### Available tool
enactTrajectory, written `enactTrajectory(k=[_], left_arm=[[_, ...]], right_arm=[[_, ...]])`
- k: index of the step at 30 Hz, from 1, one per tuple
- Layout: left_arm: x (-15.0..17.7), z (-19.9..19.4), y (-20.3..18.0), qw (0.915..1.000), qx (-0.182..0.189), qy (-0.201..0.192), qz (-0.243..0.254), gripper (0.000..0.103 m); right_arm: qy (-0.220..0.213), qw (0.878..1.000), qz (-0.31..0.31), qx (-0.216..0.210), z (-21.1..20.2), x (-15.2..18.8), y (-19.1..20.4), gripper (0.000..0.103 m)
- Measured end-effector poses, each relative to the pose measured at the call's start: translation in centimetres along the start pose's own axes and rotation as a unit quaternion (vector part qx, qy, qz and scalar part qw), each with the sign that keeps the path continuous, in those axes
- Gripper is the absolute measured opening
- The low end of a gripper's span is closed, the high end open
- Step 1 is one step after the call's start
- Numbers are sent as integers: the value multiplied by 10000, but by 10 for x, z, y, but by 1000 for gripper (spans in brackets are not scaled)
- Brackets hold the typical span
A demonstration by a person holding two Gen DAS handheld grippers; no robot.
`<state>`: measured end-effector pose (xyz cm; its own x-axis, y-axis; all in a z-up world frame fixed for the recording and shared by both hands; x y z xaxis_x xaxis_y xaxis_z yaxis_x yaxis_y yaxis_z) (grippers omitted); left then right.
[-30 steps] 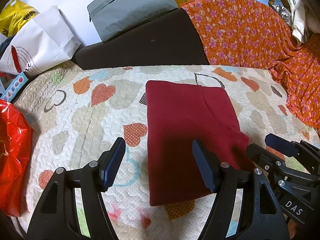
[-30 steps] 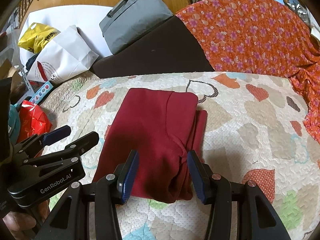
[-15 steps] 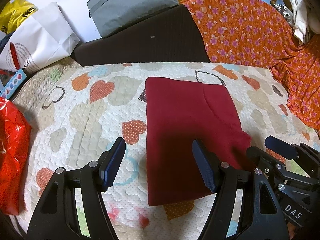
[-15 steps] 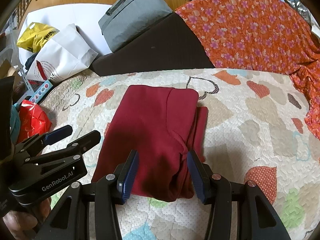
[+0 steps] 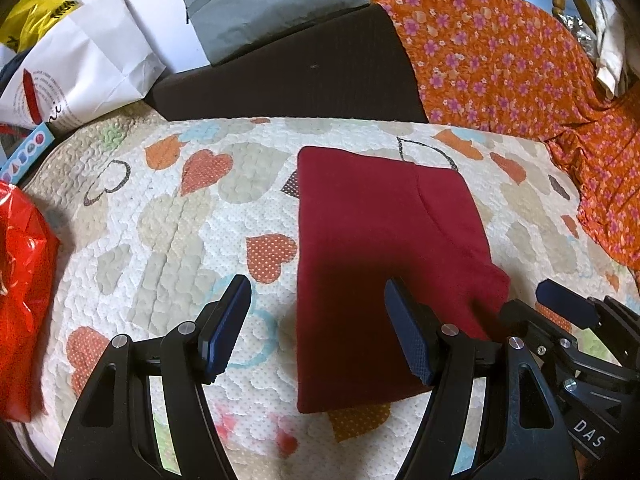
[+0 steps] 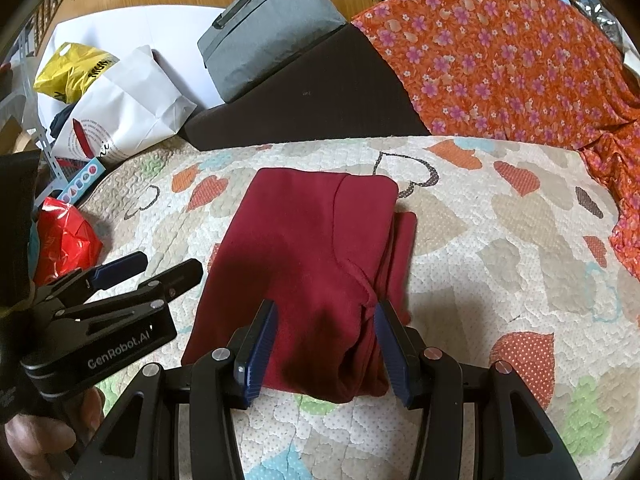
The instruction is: Fold small clothes
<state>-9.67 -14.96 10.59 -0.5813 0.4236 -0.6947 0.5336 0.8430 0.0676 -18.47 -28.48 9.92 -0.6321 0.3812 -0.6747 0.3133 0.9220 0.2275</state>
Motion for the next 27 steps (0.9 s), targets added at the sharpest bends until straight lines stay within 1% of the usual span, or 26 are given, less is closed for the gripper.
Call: enactTrajectory(k=[7, 11, 21, 24, 27], left_arm=[[-1, 1, 5, 10000, -29, 41, -27, 70], [0, 3, 8, 9999, 44, 112, -116, 70], [4, 12, 20, 9993, -14, 287, -239, 70], [4, 14, 21, 9992, -27, 301, -247, 70], [2, 15, 18, 9993, -29, 301, -204, 70]], right_arm=[[-9, 10000, -3, 21, 0, -1, -3, 48], [-14, 10000, 57, 72, 1, -2, -10, 48], [-7, 9989, 344, 321, 6, -10, -41, 48], [13, 9985, 463, 278, 7, -10, -46, 48], [30, 9987, 419, 281, 8, -8, -43, 48]])
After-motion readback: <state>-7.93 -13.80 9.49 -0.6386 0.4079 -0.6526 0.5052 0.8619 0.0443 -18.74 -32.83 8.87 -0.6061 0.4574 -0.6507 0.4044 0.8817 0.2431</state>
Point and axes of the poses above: each gripper's, at about its wrist camera, not at the fingertips, and z roughly the way its jaws point, y to its left, x to its underside, the point moved 2 cm from there along z, roughly the way its jaws point, and after that the axes turned 9 degrees about z, right-handed, at the moved point
